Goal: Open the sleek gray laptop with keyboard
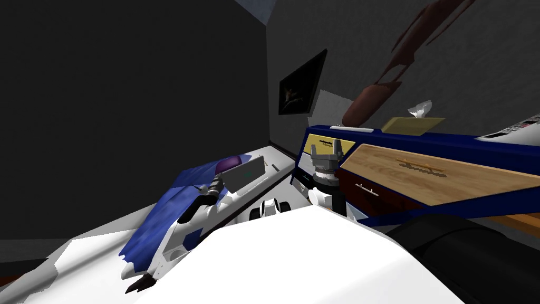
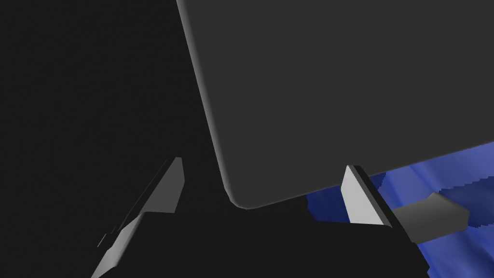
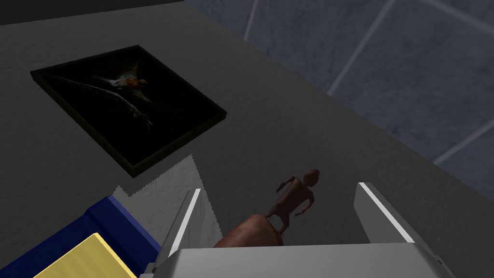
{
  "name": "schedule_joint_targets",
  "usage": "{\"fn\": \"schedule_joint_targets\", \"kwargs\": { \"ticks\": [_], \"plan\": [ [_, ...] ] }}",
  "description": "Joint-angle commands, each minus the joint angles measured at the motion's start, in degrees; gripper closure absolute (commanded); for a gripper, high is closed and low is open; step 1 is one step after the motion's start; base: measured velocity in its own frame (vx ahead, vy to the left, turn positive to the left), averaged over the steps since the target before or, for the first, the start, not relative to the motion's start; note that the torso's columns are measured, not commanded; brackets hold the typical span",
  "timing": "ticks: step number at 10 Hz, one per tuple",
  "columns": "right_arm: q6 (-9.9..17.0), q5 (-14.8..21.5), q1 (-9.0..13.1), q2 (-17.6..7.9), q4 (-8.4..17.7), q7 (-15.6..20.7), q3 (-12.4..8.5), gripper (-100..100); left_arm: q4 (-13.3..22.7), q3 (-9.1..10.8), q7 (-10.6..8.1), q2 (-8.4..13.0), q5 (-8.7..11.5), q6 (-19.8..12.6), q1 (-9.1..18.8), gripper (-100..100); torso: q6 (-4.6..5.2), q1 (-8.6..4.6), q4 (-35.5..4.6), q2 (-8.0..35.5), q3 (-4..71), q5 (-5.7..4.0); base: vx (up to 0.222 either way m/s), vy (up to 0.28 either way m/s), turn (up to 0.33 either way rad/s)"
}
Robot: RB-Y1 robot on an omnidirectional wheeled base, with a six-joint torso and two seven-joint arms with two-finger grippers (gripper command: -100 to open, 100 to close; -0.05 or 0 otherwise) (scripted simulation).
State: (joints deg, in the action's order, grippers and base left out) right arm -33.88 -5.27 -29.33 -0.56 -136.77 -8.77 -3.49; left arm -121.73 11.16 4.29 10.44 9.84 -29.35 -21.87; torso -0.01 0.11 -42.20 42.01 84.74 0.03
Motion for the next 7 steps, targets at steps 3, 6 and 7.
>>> {"fn": "schedule_joint_targets", "kwargs": {
  "ticks": [3, 6, 7],
  "plan": [
    [0.0, 0.0, 0.01, 0.01, 0.0, 0.0, 0.01, 0, 7.95, -0.77, -0.32, 4.13, 2.53, 2.93, 5.95, -100, -0.01, -0.15, -0.11, 0.31, -0.22, -0.05, -0.069, -0.035, -0.03],
    [0.0, 0.0, 0.0, 0.0, 0.0, 0.0, 0.0, 0, 13.84, -1.66, -0.59, 6.86, 4.79, 5.69, 9.14, -100, 0.0, -0.02, -0.03, 0.12, -0.08, 0.0, -0.028, -0.002, -0.044],
    [0.0, 0.0, 0.02, 0.0, 0.0, 0.0, 0.01, 0, 15.96, -1.66, -0.59, 7.95, 4.79, 5.69, 10.9, -100, 0.08, -0.2, -0.13, 0.47, -0.28, -0.05, -0.139, -0.036, -0.106]
  ]
}}
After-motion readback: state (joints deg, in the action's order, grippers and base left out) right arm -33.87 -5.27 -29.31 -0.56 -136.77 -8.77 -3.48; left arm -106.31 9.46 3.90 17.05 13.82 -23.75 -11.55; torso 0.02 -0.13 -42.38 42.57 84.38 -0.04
